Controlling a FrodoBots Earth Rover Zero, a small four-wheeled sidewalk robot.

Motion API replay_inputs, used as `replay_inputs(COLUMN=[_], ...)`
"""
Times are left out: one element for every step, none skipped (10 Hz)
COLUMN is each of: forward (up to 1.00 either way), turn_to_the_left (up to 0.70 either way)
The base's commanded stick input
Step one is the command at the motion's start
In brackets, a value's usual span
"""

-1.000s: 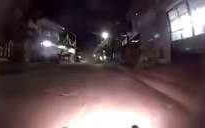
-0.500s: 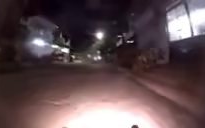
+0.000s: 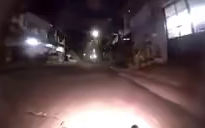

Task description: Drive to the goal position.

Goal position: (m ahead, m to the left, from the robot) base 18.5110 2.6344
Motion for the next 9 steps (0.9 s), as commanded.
replay_inputs(forward=[0.7, 0.7, 0.7, 0.7, 0.7, 0.7, 0.7, 0.7, 0.7], turn_to_the_left=[0.0, 0.0, 0.0, 0.0, 0.0, 0.0, 0.0, 0.0, 0.0])
